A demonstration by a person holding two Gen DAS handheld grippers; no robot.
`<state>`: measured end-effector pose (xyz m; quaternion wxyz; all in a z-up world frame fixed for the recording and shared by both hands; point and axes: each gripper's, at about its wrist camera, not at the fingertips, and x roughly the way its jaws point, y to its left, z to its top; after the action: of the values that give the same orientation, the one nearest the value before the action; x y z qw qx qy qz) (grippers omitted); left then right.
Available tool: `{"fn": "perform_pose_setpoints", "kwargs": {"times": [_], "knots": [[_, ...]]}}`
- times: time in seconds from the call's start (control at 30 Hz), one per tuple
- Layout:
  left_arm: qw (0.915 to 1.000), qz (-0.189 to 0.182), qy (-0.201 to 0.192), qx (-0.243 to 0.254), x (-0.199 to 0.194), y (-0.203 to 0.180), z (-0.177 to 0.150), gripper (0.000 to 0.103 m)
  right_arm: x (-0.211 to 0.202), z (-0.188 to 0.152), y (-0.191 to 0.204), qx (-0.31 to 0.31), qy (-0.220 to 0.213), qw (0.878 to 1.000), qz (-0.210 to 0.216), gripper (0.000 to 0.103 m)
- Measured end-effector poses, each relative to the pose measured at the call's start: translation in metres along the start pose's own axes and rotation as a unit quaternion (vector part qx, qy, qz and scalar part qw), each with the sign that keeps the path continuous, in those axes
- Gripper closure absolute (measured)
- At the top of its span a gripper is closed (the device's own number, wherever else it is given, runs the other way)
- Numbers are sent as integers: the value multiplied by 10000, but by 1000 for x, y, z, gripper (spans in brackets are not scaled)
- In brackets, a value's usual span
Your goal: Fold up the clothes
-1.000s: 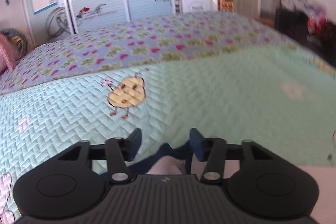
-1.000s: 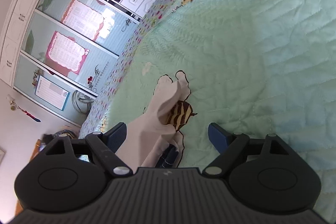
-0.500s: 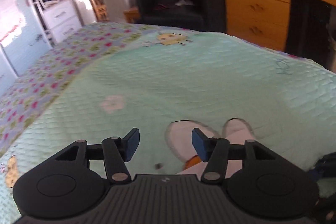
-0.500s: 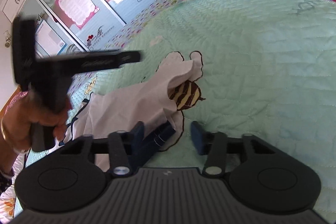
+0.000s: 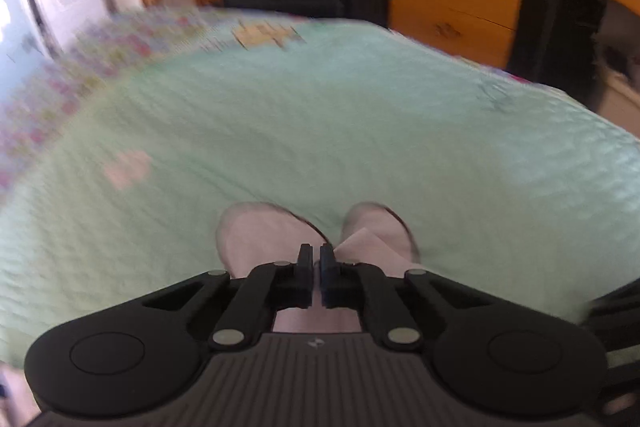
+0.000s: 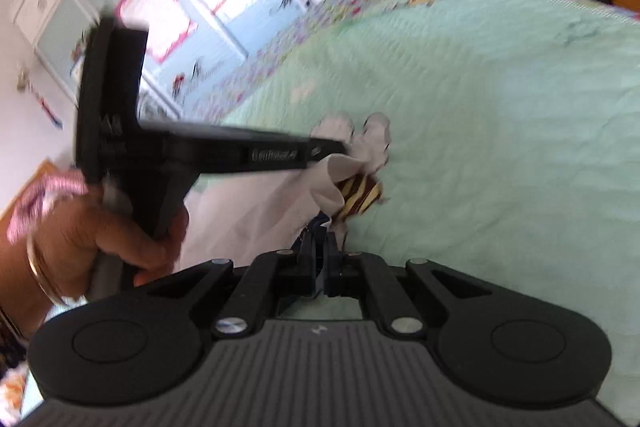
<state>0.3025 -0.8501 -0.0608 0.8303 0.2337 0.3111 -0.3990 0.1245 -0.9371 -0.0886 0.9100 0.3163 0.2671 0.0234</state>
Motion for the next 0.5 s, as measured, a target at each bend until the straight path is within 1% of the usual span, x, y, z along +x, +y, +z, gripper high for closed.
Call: {"fn": "perform_pose_setpoints", "kwargs": {"times": [0.1, 0.17, 0.23, 0.33, 0.37, 0.43, 0.5], "knots": [[9977, 429, -447, -270, -10, 6, 9, 101, -28, 8, -5, 68, -372, 9993, 8, 100], [9958, 598, -581, -372, -12, 9, 13, 101, -39, 10, -8, 94, -471, 9988, -135, 100], [9950, 749, -513, -410, -6, 10, 13, 101, -35, 9, -14, 86, -284, 9991, -292, 100], [9928, 955, -429, -579, 4, 12, 10, 98, -14, 2, -17, -88, 184, 9962, -848, 99], [9921, 949, -418, -709, 6, 15, 8, 98, -11, 0, -15, -168, 226, 9954, -921, 99], [9900, 952, -418, -952, 4, 23, 5, 97, -15, 1, -12, -201, 216, 9954, -917, 99], [9873, 1084, -540, -1027, -3, 27, 0, 95, -14, 2, -15, -125, 256, 9954, -918, 100]]}}
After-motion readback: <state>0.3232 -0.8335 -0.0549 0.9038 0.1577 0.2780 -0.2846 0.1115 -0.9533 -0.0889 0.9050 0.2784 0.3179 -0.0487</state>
